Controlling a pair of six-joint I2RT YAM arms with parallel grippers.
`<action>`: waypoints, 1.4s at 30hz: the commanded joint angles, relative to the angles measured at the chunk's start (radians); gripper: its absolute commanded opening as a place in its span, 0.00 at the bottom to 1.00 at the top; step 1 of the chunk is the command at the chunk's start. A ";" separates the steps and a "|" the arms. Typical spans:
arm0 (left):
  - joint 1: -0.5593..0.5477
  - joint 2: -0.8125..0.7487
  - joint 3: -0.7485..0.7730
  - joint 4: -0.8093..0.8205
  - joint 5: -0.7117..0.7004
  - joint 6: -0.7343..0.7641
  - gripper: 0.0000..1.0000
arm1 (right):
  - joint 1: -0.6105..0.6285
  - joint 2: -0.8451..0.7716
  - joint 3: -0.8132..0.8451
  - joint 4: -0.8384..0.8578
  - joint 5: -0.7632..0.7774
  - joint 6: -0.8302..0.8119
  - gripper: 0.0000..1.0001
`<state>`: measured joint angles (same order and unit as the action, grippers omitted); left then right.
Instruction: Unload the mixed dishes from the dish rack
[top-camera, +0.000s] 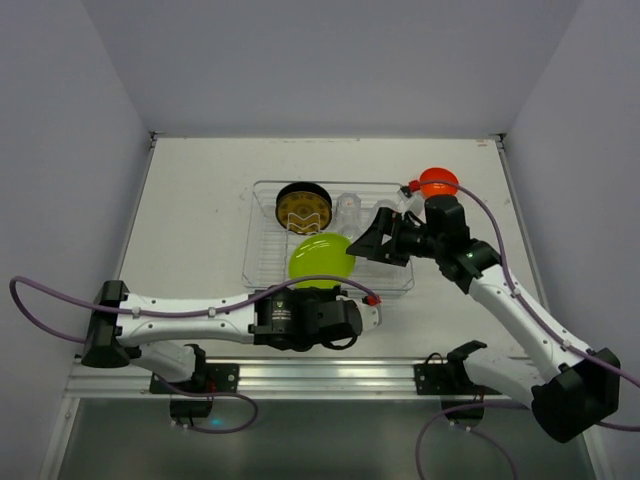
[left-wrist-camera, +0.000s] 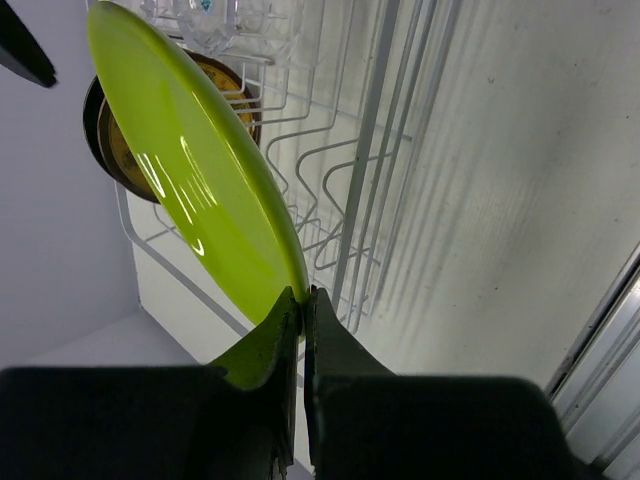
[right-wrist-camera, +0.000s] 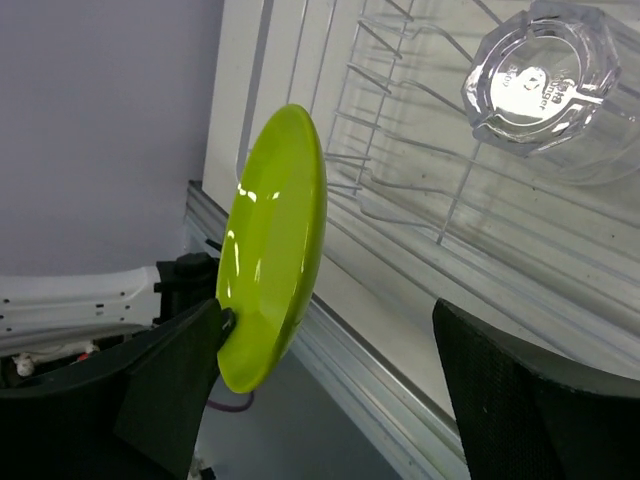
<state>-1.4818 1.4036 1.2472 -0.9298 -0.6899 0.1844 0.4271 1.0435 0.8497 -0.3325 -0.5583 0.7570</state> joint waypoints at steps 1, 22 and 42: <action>-0.021 -0.006 -0.012 -0.004 -0.062 0.087 0.00 | 0.053 0.030 0.066 -0.026 0.051 -0.059 0.84; -0.043 -0.031 -0.084 0.100 -0.099 0.139 0.00 | 0.096 0.130 0.022 0.099 0.005 0.005 0.45; -0.035 -0.219 -0.163 0.328 -0.057 0.121 1.00 | 0.091 0.081 -0.008 0.110 0.087 0.033 0.00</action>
<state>-1.5253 1.2610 1.1057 -0.7136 -0.7193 0.3012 0.5243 1.1484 0.8429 -0.2504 -0.5041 0.7868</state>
